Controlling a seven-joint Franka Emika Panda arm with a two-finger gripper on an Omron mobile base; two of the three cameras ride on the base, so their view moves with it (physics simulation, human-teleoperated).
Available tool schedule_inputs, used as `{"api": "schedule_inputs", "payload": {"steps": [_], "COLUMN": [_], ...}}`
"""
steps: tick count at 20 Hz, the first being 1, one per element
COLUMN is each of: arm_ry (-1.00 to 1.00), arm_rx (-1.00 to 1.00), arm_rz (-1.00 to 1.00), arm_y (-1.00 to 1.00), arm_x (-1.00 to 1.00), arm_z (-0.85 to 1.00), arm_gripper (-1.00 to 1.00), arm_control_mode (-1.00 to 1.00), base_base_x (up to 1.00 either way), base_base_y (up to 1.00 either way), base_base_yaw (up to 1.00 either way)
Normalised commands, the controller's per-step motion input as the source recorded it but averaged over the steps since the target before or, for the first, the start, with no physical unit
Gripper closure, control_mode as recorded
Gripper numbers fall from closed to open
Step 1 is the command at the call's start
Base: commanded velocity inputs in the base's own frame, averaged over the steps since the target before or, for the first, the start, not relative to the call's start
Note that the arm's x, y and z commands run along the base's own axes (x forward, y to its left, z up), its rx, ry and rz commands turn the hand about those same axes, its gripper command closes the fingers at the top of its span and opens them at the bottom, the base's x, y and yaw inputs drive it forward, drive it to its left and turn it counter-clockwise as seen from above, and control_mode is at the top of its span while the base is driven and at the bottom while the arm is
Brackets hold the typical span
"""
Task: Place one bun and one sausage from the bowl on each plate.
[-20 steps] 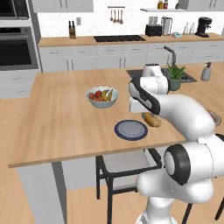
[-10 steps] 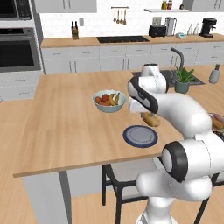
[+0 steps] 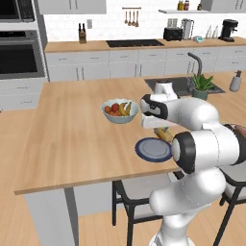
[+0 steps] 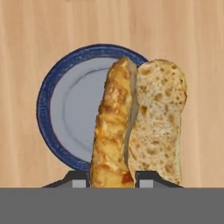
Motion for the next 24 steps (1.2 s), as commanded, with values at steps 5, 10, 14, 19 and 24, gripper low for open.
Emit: {"api": "schedule_inputs", "payload": {"steps": [5,10,14,19,24], "arm_ry": [0.0,0.0,0.0,0.0,0.0], "arm_rx": [0.0,0.0,0.0,0.0,0.0], "arm_rz": [0.0,0.0,0.0,0.0,0.0], "arm_y": [-0.25,0.0,0.0,0.0,0.0], "arm_x": [0.1,0.05,0.2,0.11,0.04], "arm_z": [-0.67,-0.4,-0.12,-0.17,-0.07], "arm_gripper": [1.0,1.0,1.0,1.0,-1.0], "arm_control_mode": [-1.0,-1.0,-1.0,-1.0,-1.0], "base_base_x": [0.0,0.0,0.0,0.0,0.0], "base_base_y": [0.0,0.0,0.0,0.0,0.0], "base_base_yaw": [0.0,0.0,0.0,0.0,0.0]}}
